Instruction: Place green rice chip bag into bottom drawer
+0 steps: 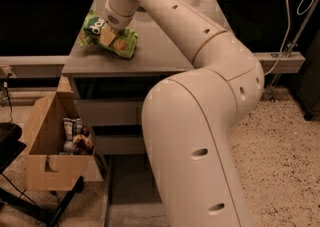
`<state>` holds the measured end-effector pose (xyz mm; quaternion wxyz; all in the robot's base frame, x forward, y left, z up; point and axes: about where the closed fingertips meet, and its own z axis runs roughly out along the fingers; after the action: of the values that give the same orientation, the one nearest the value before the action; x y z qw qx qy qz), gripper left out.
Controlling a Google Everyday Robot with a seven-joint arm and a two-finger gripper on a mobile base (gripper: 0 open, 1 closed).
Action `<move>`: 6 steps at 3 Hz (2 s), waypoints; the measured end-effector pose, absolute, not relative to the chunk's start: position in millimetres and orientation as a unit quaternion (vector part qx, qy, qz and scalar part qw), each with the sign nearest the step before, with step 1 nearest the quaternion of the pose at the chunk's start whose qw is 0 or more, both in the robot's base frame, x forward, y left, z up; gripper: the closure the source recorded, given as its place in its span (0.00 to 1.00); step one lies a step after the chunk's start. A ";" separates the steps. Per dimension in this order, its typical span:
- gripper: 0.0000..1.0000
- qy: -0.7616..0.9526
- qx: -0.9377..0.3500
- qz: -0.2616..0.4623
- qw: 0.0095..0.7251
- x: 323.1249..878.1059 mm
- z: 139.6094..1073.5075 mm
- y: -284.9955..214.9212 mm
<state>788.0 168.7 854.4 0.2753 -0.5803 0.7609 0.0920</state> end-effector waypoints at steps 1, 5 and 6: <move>1.00 0.760 -0.586 0.071 0.271 788.5 863.0 159.8; 1.00 0.837 -0.480 0.066 0.254 634.7 966.7 -14.0; 1.00 0.856 -0.430 0.113 0.264 580.2 954.8 -40.7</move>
Offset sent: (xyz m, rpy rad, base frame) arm -0.0367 -0.0971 0.1176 -0.1823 -0.1185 -0.0432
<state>580.2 -40.7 954.8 0.2643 -0.4305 0.8556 0.1129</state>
